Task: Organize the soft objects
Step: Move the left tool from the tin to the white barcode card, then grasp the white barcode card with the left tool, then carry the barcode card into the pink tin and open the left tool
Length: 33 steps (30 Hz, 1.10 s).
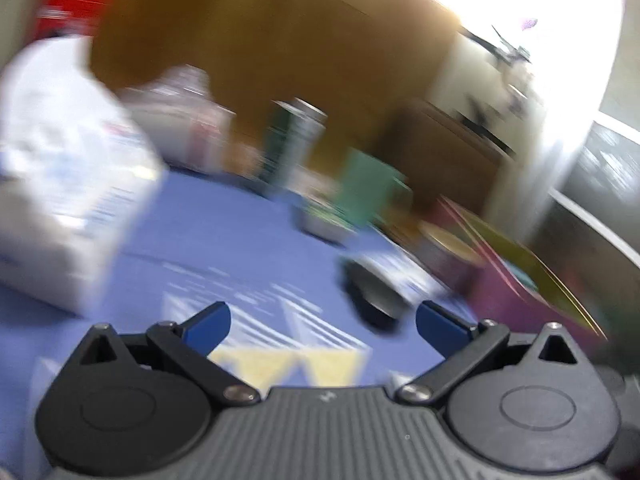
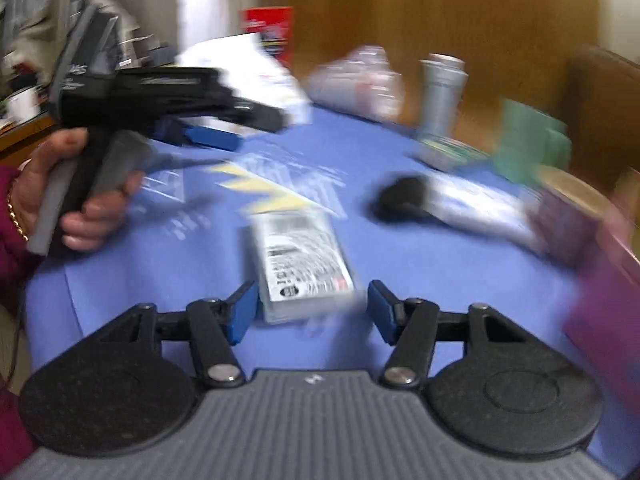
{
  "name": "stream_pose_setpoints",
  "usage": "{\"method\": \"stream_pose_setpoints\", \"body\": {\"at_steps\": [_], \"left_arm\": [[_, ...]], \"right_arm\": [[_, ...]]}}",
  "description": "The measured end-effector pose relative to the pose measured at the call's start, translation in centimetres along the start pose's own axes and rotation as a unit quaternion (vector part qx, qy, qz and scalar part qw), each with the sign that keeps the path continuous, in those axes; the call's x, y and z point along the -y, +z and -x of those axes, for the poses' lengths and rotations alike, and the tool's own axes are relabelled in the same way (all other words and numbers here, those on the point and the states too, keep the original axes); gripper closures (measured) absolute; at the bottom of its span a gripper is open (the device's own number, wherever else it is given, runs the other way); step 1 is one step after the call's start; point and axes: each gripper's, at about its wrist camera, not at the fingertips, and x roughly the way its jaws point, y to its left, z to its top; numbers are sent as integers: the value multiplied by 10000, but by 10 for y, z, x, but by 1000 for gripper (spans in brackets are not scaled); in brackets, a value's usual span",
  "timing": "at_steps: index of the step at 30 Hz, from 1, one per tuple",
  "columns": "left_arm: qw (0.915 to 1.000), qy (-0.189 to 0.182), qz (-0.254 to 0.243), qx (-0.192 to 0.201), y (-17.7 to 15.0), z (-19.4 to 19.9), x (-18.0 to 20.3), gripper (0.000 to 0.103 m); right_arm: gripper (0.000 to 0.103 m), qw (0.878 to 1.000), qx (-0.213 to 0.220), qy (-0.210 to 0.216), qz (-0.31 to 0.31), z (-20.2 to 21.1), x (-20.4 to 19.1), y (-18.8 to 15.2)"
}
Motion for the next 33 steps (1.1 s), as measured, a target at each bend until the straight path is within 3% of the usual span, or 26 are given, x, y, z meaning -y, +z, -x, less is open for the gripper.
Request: {"method": "stream_pose_setpoints", "body": {"at_steps": [2,5,10,13,16,17,20,26,30,33], "left_arm": [[9994,-175,-224,-202,-6,-4,19,0],[9980,-218,-383,-452,-17,-8,42,0],[9981,-179,17,-583,-26,-5,50,1],[9979,-156,110,-627,-31,-1,49,7],[9967,-174,-211,-771,-33,-6,60,23],[9964,-68,-341,-775,-34,-6,67,23],[9952,-141,-514,-826,-33,-11,83,23],[9881,-930,-1123,-486,-2,-32,150,23],[9775,-1372,-1563,-359,18,-74,207,23],[9740,-1528,-1596,-495,24,-112,239,24]], "right_arm": [[28,9992,83,-288,-283,20,10,-17],[27,9971,188,-339,-651,36,16,-30],[27,9987,177,-120,-454,25,5,-21],[29,9997,131,-28,-223,11,-9,-11],[42,9998,147,63,-119,-2,-17,-4],[51,9997,172,91,-135,-4,-17,-3],[54,9996,243,-10,-168,2,-14,-8],[54,9918,854,-761,-567,52,16,-17],[54,9782,1177,-1613,-567,84,48,-13],[54,9689,1200,-2033,-745,98,78,-12]]}}
